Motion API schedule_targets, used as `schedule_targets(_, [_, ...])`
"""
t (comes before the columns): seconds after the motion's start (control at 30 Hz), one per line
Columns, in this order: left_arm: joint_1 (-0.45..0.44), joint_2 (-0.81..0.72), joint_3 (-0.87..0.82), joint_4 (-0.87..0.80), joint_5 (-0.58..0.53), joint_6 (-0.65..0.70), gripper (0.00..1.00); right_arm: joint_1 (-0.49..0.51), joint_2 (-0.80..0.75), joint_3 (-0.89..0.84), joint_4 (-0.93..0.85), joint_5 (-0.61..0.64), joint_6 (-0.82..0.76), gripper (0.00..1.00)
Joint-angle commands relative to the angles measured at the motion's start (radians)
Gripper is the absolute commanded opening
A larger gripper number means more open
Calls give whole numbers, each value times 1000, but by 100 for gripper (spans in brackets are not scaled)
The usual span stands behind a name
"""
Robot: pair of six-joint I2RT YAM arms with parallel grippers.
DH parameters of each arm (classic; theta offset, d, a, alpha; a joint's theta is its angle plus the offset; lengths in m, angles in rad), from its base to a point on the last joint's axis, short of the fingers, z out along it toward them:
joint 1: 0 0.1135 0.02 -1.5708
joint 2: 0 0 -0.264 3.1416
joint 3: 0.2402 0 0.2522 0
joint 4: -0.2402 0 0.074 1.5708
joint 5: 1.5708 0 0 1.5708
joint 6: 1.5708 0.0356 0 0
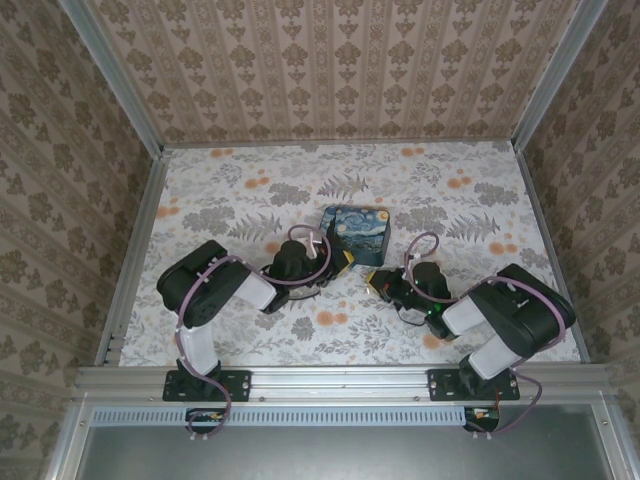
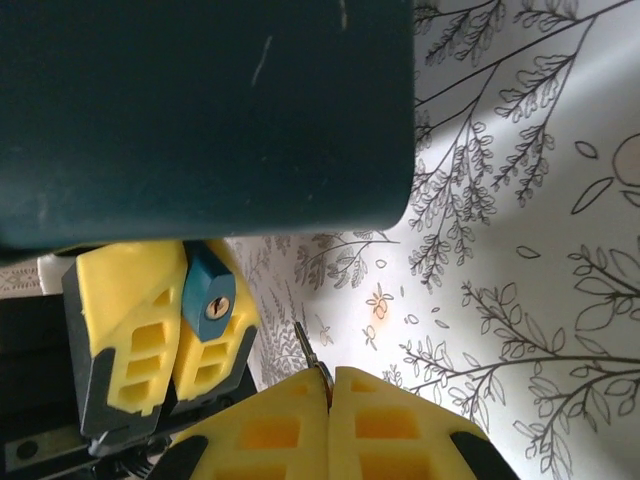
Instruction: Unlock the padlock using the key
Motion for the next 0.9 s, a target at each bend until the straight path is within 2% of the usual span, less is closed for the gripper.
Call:
schedule_targets(0.0, [-11,7,15,50,-10,-11,0,7,43,19,96,30,35,0])
schedule_targets(0.3, [-18,19,25,28,-19,12,0,7,112,25,169,29,60,0])
schedule_targets(0.87, [-29,40,45,25,-29,20,0,8,39,52,88,16,41,0])
